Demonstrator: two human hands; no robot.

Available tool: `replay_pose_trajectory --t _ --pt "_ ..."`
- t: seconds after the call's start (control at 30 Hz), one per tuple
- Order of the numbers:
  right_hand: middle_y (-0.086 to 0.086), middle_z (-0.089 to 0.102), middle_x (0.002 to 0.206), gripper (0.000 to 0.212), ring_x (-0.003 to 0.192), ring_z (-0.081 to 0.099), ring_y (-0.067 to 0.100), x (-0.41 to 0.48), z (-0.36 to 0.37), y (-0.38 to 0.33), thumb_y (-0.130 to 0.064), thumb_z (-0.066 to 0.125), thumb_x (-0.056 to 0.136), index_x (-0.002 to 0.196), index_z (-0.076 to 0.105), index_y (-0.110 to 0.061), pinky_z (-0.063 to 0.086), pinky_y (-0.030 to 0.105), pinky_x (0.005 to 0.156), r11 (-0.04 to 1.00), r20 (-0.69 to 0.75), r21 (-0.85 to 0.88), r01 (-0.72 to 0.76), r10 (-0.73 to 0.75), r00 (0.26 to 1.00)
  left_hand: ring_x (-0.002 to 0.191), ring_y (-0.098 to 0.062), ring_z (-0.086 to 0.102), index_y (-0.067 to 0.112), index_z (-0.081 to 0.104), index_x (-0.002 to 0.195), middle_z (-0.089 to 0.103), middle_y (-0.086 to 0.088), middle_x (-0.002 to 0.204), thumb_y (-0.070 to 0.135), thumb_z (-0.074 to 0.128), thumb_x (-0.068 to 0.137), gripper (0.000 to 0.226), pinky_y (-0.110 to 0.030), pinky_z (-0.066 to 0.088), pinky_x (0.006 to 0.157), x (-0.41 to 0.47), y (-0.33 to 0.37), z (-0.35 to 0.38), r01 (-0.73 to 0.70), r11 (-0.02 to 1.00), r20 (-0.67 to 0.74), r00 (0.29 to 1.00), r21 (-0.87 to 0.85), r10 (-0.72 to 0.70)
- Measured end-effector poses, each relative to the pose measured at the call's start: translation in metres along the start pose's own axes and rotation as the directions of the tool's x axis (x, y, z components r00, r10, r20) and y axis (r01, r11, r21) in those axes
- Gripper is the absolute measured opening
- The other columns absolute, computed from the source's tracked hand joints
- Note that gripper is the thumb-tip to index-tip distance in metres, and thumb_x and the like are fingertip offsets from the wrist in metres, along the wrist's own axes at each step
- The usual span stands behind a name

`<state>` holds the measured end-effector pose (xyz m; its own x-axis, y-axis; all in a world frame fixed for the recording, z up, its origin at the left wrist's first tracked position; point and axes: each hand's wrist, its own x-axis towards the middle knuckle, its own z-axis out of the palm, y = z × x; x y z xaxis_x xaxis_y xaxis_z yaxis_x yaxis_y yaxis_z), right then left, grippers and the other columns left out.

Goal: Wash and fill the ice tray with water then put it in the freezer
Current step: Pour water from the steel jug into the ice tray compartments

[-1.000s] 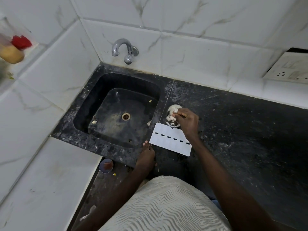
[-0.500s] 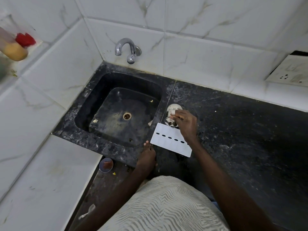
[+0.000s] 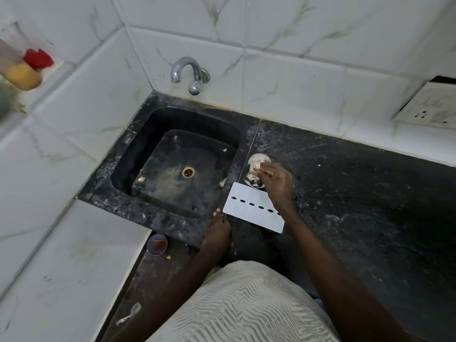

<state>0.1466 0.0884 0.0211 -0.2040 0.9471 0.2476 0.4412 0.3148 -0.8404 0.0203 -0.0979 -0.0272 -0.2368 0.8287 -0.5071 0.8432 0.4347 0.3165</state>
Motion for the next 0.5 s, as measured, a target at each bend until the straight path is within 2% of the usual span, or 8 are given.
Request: replay_pose_trajectory --t 0.13,0.27,0.5 --pt "0.001 0.078 0.096 0.017 0.09 0.073 0.013 0.002 0.003 -0.003 -0.004 0.086 0.078 0.094 0.083 -0.008 0.059 0.029 0.085 0.993 -0.003 0.085 -0.086 0.087 0.996 0.158 -0.036 0.005 -0.01 -0.001 0.158 -0.002 -0.027 0.168 0.013 0.074 0.088 0.105 -0.039 0.014 0.129 0.002 -0.001 0.002 0.002 1.0 0.001 1.0 0.001 -0.002" --pt "0.002 0.078 0.095 0.019 0.088 0.074 0.012 0.005 0.01 -0.003 -0.003 0.086 0.078 0.096 0.083 -0.006 0.06 0.03 0.084 0.971 -0.002 0.156 -0.178 0.181 0.983 0.158 -0.037 0.006 -0.011 0.0 0.158 -0.002 -0.028 0.168 0.013 0.07 0.092 0.098 -0.038 0.013 0.128 0.002 -0.002 0.002 0.001 1.0 -0.016 1.0 0.003 -0.001" --pt "0.002 0.078 0.093 0.018 0.088 0.075 0.017 0.006 0.021 -0.01 0.001 0.085 0.076 0.094 0.082 -0.005 0.061 0.039 0.085 0.974 0.021 0.175 -0.145 0.143 0.989 0.158 -0.036 0.003 -0.009 -0.003 0.158 -0.006 -0.026 0.168 0.011 0.072 0.091 0.103 -0.039 0.017 0.127 0.002 -0.002 0.003 0.004 1.0 -0.017 1.0 -0.011 -0.004"
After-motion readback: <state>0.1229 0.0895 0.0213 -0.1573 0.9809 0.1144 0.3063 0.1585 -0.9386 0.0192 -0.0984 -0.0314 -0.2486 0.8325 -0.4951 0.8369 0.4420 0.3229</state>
